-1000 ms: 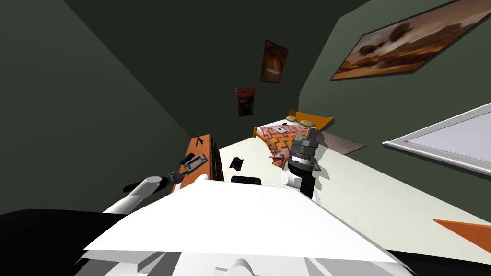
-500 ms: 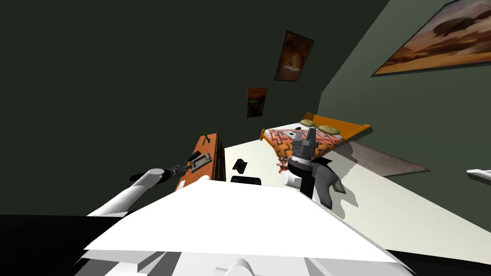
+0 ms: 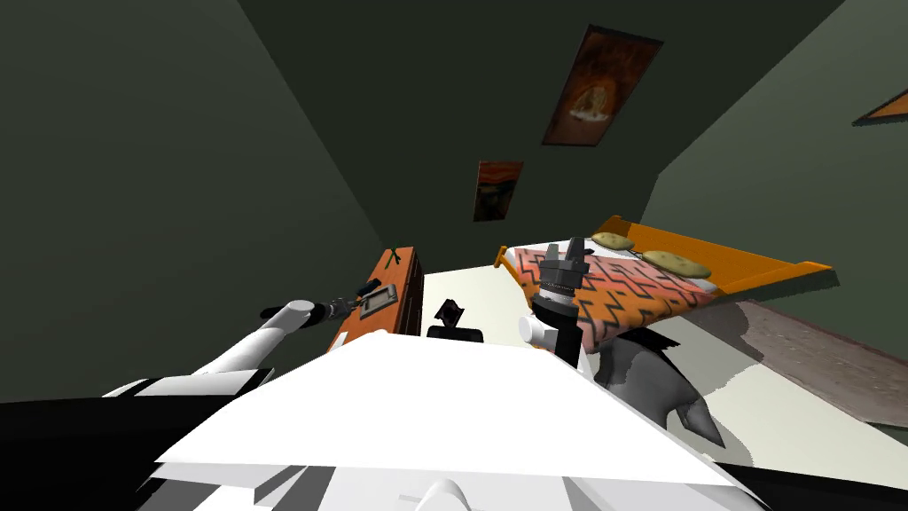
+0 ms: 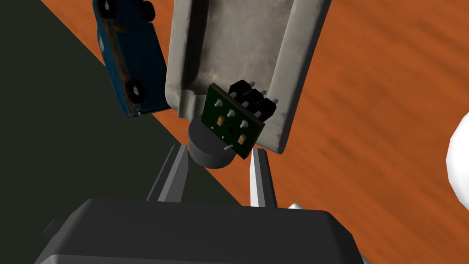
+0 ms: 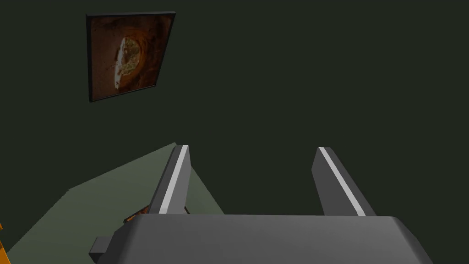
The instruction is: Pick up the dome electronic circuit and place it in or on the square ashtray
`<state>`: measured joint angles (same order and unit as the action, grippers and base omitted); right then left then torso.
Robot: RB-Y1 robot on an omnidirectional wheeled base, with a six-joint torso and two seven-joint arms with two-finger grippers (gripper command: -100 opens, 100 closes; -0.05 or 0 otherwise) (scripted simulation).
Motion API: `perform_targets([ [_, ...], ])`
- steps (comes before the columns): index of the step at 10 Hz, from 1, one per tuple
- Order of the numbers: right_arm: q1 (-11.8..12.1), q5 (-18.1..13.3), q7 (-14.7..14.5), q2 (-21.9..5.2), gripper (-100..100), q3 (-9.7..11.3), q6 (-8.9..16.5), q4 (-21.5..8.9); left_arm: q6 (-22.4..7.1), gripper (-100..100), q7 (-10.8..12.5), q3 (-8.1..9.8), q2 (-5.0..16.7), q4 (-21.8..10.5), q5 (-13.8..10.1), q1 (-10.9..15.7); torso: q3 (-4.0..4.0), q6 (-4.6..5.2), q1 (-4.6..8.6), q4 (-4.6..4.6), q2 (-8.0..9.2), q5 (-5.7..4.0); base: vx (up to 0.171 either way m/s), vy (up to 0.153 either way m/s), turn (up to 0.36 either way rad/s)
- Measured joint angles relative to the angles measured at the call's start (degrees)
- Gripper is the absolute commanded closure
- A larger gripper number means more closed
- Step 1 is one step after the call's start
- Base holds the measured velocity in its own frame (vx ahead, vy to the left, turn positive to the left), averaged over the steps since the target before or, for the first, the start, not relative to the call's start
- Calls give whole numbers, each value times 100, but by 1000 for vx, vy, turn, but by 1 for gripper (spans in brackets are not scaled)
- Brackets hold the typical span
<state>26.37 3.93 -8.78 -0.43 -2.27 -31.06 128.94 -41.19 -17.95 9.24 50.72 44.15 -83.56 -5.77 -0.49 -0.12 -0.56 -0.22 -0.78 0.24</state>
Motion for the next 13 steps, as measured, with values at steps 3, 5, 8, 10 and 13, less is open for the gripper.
perform_targets([
  [3, -2, 0, 0, 0, 0, 1, 1, -1, -129, 100, 37, -110, -14, 66, 124, 95, 32, 5, -16, 14, 51, 1, 81, 4, 99],
  [5, 1, 0, 0, -1, 0, -1, 0, 0, -205, 100, -14, -211, -42, 46, 203, 223, -5, -2, -29, 0, -12, 5, 224, 16, 291],
  [8, 0, 0, 0, -1, 0, 0, 0, 0, -375, 100, 32, -431, -75, 127, 331, 360, -2, 3, -20, -1, -4, 6, 168, -4, 200],
  [10, -1, 0, 0, -1, 0, 0, 0, 0, -444, 100, -14, -575, -144, 110, 366, 443, 5, 7, -34, 2, 9, 8, 134, 12, 139],
  [13, -3, 0, 0, -1, 0, 0, 1, -1, -524, 100, 4, -721, -181, 149, 387, 500, 31, 7, -26, 10, 56, 6, 27, -8, 47],
])
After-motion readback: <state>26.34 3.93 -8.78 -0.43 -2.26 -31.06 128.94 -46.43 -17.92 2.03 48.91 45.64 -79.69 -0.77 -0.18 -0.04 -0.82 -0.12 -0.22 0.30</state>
